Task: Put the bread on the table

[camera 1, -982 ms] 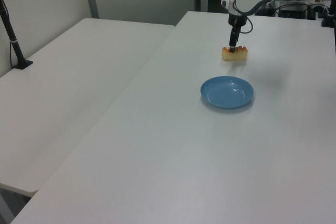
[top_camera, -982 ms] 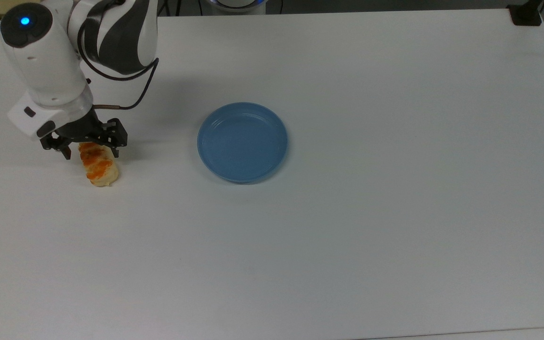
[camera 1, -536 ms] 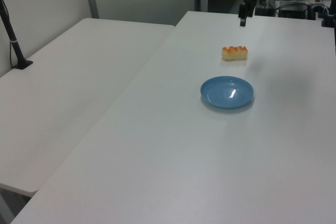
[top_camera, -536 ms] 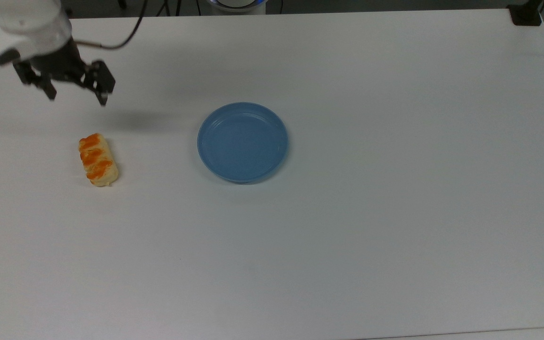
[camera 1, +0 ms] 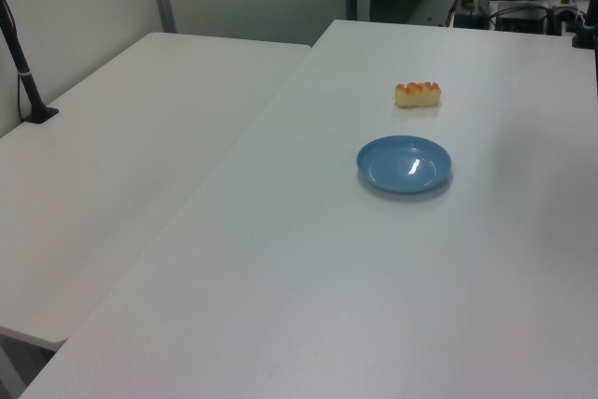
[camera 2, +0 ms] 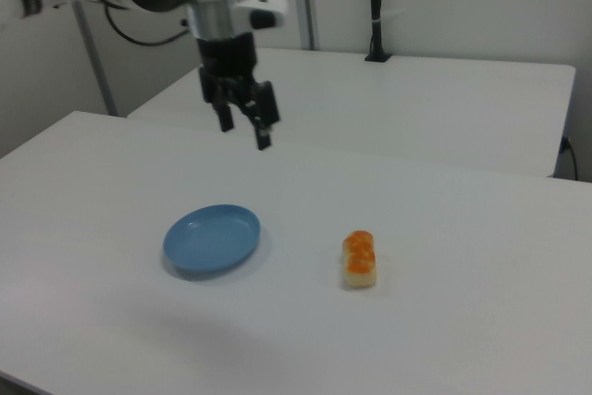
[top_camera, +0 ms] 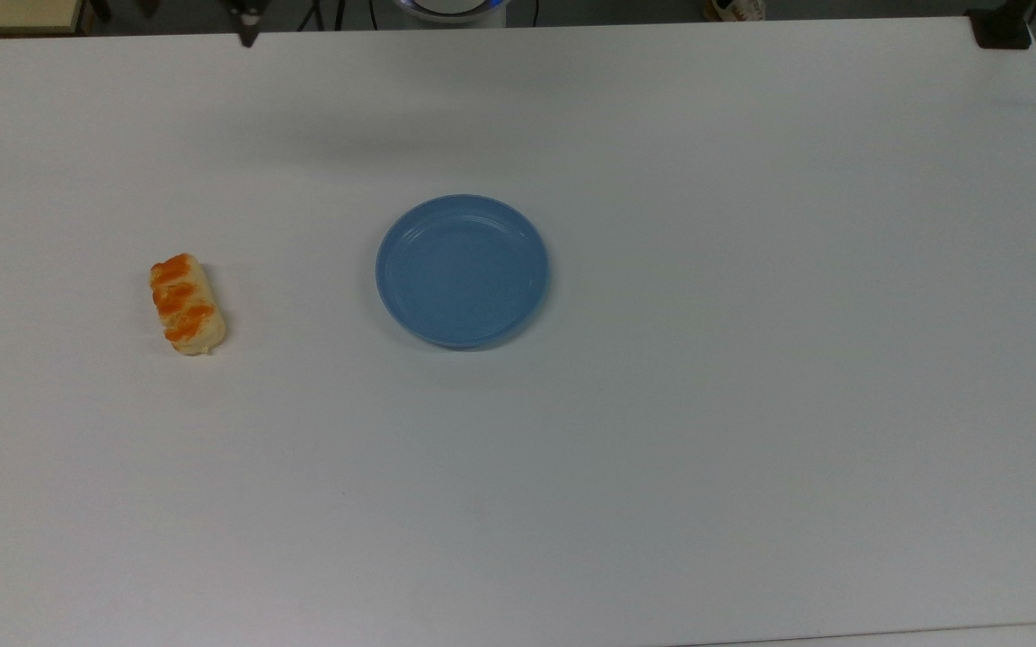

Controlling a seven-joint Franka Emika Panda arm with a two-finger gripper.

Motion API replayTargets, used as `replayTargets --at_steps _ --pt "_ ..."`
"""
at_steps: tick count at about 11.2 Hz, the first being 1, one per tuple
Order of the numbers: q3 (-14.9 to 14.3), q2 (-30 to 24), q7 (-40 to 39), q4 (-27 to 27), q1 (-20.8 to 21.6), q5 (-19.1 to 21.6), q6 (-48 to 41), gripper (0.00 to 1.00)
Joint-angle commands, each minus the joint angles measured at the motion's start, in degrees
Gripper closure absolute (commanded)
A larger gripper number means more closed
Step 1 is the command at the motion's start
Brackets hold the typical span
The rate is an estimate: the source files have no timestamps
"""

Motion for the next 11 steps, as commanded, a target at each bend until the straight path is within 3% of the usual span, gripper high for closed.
replayTargets --at_steps 1,4,6,11 --pt "-0.89 -3.10 5.18 -2.23 7.12 0.21 -2.20 0.00" --pt "-1.25 -2.49 -0.93 -3.37 11.62 -0.32 2.44 0.00" --pt "-1.25 -2.14 -6.23 -3.29 11.63 -0.41 3.17 0.00" --pt "-1.16 -2.14 -5.89 -3.29 11.98 0.29 3.25 0.00"
